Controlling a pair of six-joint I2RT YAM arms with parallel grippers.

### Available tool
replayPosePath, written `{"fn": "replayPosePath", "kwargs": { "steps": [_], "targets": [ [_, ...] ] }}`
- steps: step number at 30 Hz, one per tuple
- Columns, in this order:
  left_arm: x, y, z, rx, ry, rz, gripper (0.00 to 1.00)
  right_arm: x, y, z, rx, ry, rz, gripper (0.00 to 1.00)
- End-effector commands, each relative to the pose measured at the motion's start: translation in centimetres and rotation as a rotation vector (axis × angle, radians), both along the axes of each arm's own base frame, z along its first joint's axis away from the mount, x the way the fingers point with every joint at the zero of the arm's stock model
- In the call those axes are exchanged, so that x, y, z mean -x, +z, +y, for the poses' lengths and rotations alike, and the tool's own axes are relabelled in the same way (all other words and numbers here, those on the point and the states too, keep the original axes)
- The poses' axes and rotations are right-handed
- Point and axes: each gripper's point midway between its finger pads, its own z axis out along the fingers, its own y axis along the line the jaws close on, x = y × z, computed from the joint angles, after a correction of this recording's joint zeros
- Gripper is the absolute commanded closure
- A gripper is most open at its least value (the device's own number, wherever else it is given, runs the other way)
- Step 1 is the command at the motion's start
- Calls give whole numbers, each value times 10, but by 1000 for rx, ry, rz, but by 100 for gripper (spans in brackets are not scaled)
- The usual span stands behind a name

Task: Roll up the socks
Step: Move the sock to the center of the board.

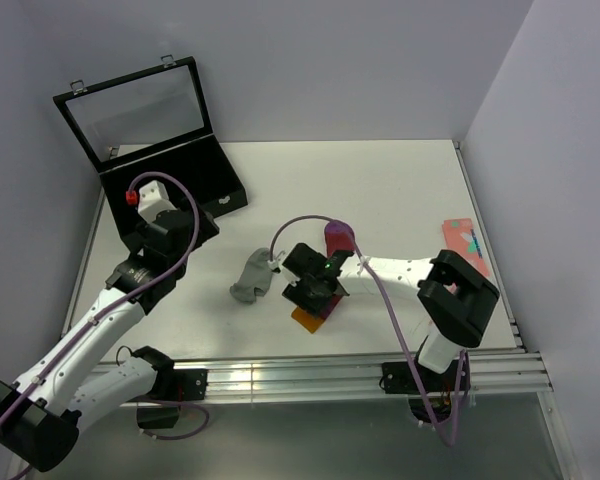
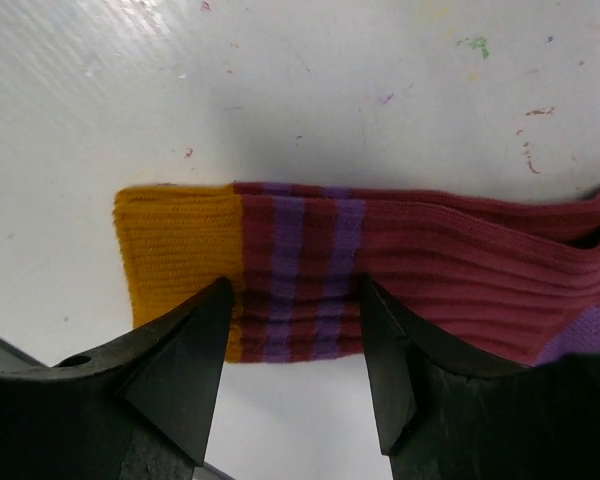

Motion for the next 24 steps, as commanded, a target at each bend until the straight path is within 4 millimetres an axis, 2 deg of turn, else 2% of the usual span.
{"fn": "replayPosePath", "kwargs": {
  "steps": [1, 5, 6, 9, 15, 20, 24],
  "targets": [
    [-4, 4, -1, 3, -15, -25, 10, -5, -11, -1, 18, -12, 3, 39],
    [-6, 3, 0, 1, -13, -25, 10, -13, -18, 4, 24, 5, 22, 39],
    [-7, 2, 1, -2, -14, -23, 10, -17, -12, 14, -6, 15, 27, 38],
    [-9, 4, 1, 1, -15, -29, 10, -35, -9, 23, -13, 32, -12, 37],
    [-11, 4, 1, -5, -19, -24, 10, -55, -13, 50, -32, 100, -13, 37],
    [-12, 6, 3, -11, -17, -26, 10, -70, -19, 61, -20, 158, -40, 37],
    [-13, 8, 2, -4, -23, -27, 10, -82, -19, 59, -8, 139, -70, 37]
  ]
}}
